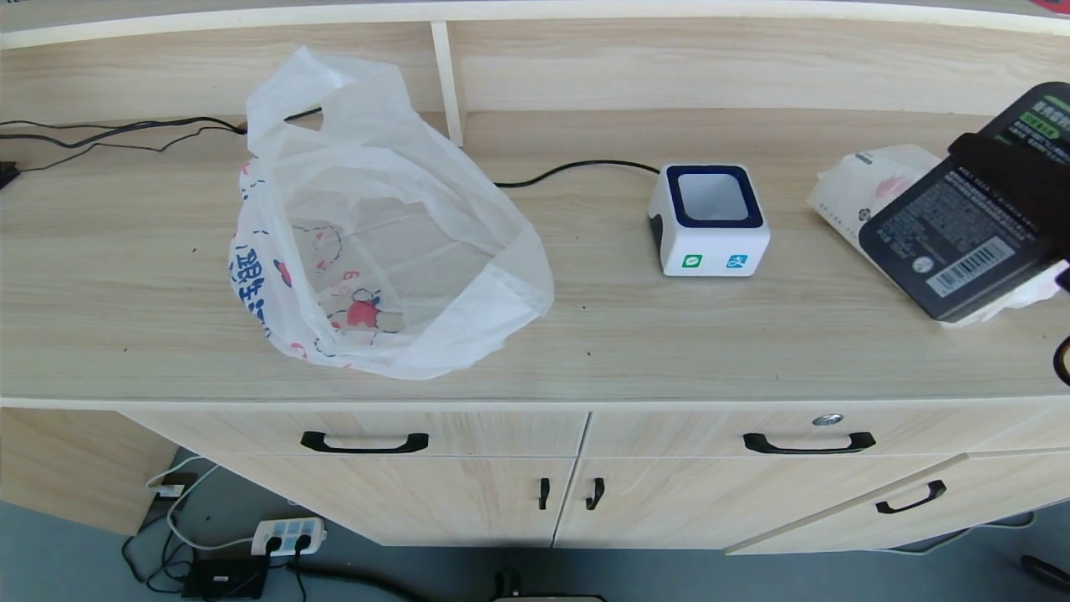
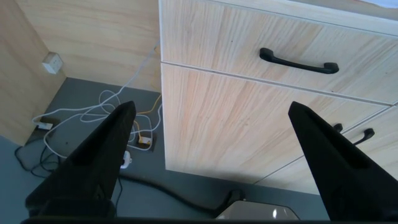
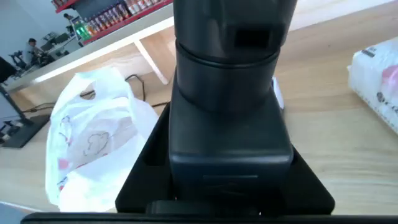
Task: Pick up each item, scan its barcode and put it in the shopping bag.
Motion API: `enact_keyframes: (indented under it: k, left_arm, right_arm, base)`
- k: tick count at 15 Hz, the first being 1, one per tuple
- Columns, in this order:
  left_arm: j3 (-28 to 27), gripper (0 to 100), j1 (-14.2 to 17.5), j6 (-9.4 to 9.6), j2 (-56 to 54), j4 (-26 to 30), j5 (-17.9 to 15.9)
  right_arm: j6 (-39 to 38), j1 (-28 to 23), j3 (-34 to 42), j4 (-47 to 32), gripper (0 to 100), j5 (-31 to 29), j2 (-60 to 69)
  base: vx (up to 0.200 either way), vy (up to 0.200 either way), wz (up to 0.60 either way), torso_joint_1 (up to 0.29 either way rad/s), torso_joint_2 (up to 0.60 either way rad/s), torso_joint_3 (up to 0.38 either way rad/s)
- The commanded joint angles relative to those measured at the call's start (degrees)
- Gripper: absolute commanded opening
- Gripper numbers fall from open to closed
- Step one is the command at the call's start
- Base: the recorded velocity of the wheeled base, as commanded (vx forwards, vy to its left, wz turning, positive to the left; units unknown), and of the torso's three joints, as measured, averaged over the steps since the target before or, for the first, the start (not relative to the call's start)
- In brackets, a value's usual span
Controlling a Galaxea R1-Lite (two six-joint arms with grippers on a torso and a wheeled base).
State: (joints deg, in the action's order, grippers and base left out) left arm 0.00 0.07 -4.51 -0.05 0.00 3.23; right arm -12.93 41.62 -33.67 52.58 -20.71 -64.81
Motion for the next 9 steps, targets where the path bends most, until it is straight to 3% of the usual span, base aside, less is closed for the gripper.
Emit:
enact_keyframes:
  k: [1,2,5,7,9]
  left_arm:
    - [0.0,100,0.0,-0.06,0.0,0.0,0.0]
    - [0.0,100,0.0,0.20,0.0,0.0,0.0]
    - [0.0,100,0.0,0.20,0.0,0.1,0.0]
    - [0.0,100,0.0,0.20,0.0,0.0,0.0]
    - [0.0,100,0.0,0.20,0.0,0.1,0.0]
  right_arm:
    - [-5.5,14.3,-0.8,-4.3,0,-8.7,2.7]
    - [-8.7,17.0,-3.2,-4.4,0,-10.8,-0.7]
    - [-10.1,18.1,-8.3,-4.7,0,-10.0,-7.6]
    - [-13.5,23.8,-17.7,-4.4,0,-5.4,-16.4]
    - [-14.5,27.2,-19.1,-4.4,0,-2.2,-17.9]
  base:
    - [0.000,0.000,0.00,0.000,0.00,0.000]
    - [0.000,0.000,0.00,0.000,0.00,0.000]
    - [0.000,0.000,0.00,0.000,0.00,0.000]
    - [0.000,0.000,0.00,0.000,0.00,0.000]
    - [0.000,0.000,0.00,0.000,0.00,0.000]
